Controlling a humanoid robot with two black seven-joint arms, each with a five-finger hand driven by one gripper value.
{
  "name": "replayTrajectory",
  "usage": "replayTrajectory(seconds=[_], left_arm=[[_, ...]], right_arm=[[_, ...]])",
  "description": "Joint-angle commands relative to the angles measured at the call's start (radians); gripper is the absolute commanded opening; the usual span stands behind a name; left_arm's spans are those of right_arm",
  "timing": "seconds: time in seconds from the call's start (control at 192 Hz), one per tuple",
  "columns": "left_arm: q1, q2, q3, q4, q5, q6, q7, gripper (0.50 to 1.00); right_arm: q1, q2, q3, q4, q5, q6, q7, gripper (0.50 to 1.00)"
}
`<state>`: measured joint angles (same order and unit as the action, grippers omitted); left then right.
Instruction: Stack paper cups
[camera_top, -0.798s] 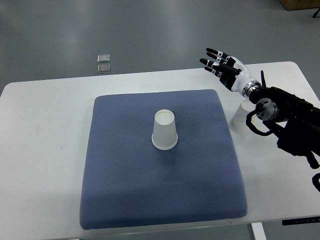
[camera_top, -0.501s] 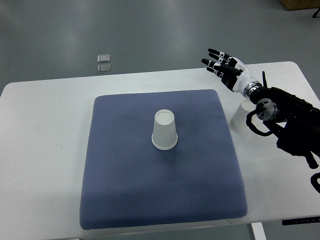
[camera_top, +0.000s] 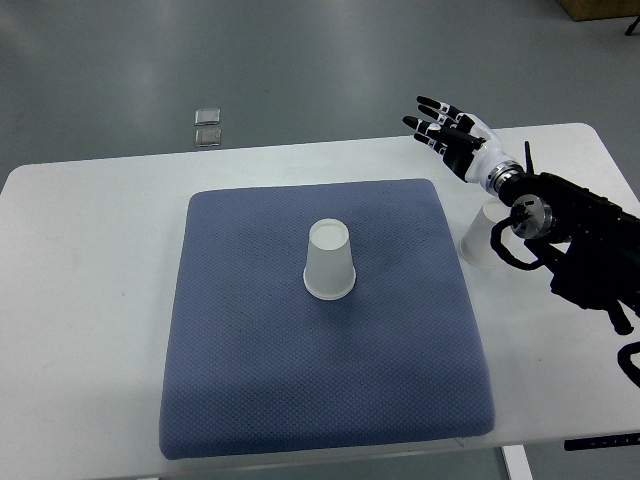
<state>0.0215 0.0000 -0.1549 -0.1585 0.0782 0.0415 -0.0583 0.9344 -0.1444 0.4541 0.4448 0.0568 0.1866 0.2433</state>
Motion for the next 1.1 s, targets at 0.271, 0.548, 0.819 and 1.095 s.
replayTrajectory(seconds=[0.271,0.548,0.819,1.095], left_arm=[[0.0,0.0,0.0,0.001,0.0,0.0,0.0,1.0],[0.0,0.0,0.0,0.001,0.0,0.0,0.0,1.0],[0.0,0.0,0.0,0.001,0.0,0.0,0.0,1.0],[0.0,0.0,0.0,0.001,0.0,0.0,0.0,1.0]], right_arm=[[0.012,-0.007,-0.003,0.0,0.0,-0.001,-0.001,0.919],[0.026,-0.01,-0.017,0.002,-0.052,0.011,-0.001,0.919],[0.041,-0.026,-0.02,0.008,-0.215,0.013,-0.004,0.917],[0.063,-0.141,-0.02,0.017,-0.534,0.123,0.001,0.917]])
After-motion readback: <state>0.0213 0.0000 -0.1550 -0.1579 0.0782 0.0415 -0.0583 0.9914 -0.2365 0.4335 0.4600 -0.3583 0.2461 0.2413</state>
